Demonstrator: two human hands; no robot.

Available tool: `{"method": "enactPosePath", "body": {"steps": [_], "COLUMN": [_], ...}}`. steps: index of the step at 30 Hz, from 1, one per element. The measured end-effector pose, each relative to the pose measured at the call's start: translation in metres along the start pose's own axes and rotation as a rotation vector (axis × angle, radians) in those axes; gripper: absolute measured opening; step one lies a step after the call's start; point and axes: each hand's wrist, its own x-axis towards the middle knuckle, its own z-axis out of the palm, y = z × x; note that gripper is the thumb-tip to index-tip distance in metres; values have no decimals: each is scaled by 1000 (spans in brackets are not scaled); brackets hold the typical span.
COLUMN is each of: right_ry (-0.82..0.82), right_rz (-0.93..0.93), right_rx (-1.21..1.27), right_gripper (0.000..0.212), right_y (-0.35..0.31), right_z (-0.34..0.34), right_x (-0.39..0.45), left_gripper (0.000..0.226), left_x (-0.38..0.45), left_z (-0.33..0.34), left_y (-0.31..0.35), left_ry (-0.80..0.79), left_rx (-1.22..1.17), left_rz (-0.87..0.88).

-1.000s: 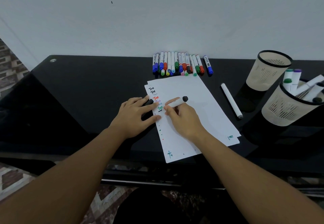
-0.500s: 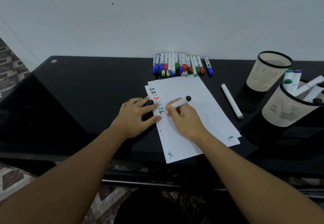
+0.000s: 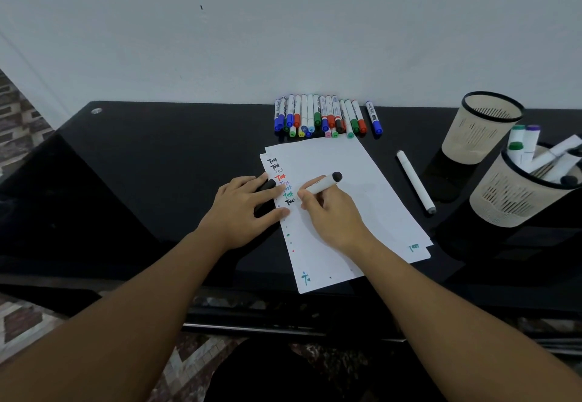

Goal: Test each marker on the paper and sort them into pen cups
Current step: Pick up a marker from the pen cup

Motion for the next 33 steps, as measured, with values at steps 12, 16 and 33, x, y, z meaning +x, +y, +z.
{"method": "enactPosePath", "body": {"steps": [12, 16, 33], "right_ry": [-5, 11, 2], "right_rz": [-5, 10, -3], "right_rx": [-39, -23, -68], "right_gripper": [16, 18, 20], "right_y": [-2, -2, -3], "right_z": [-1, -1, -1], "right_x": [-2, 0, 0], "left_gripper": [72, 73, 73], "left_x": [0, 0, 0], "left_z": [0, -2, -3], "left_y": [0, 0, 2], "left_ry": [0, -3, -5], "left_rx": [-5, 1, -1], "left_rz": [-2, -3, -1]}}
